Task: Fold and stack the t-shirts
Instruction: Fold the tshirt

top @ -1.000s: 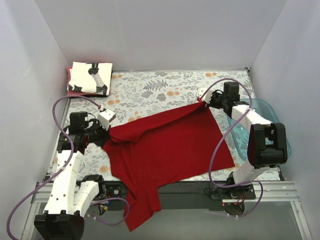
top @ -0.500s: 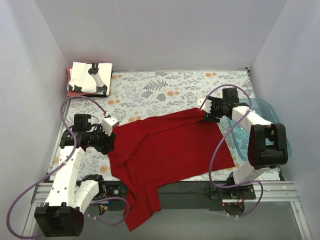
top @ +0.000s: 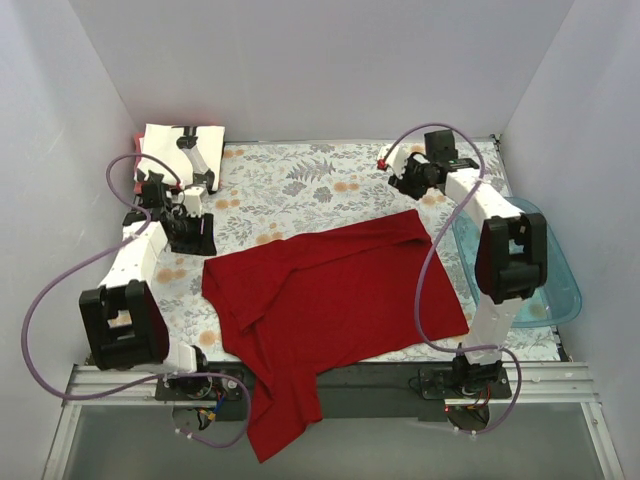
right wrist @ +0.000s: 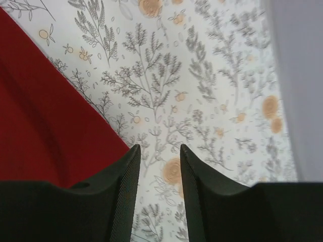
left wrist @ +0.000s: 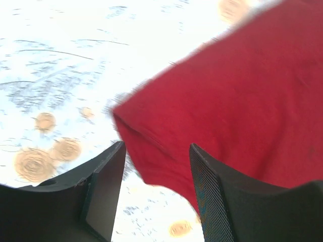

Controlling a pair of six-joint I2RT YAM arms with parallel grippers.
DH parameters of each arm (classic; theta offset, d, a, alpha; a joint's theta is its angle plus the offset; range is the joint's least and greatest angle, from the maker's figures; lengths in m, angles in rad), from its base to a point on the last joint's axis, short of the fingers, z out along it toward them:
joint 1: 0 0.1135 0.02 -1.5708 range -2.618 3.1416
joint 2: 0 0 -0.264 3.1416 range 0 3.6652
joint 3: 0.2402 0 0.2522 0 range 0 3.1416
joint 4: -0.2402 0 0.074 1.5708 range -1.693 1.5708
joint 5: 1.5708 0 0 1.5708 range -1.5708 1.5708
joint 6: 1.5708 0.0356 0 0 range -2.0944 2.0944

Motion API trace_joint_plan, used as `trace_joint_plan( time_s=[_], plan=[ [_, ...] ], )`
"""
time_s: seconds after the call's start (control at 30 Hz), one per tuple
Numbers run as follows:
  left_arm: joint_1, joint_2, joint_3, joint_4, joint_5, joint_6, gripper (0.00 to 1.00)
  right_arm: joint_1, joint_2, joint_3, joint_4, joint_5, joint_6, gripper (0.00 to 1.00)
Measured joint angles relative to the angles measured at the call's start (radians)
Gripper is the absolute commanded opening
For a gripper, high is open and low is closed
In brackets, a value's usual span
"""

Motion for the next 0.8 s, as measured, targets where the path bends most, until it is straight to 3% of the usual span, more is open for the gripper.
trace_joint_plan(
  time_s=[0.23, 0.47, 0.53, 0.73, 0.8],
  plan=[
    [0.047, 0.19, 0.032, 0.083, -0.055, -0.06, 0.51, 0.05, 0.198, 0.026, -0.047, 0.114, 0.049, 0.4],
    [0.047, 0.277, 0.025, 0.145, -0.1, -0.067, 0.47, 0.055, 0.238, 0.026, -0.064, 0.196, 0.046, 0.4],
    [0.047, 0.297, 0.022, 0.163, -0.107, -0.066, 0.43, 0.055, 0.245, 0.026, -0.064, 0.211, 0.042, 0.39],
    [0.047, 0.324, 0.006, 0.171, -0.108, -0.061, 0.03, 0.057, 0.259, 0.047, -0.064, 0.256, 0.039, 0.39],
    [0.048, 0.324, 0.006, 0.167, -0.107, -0.056, 0.0, 0.058, 0.262, 0.05, -0.063, 0.268, 0.039, 0.39]
  ],
)
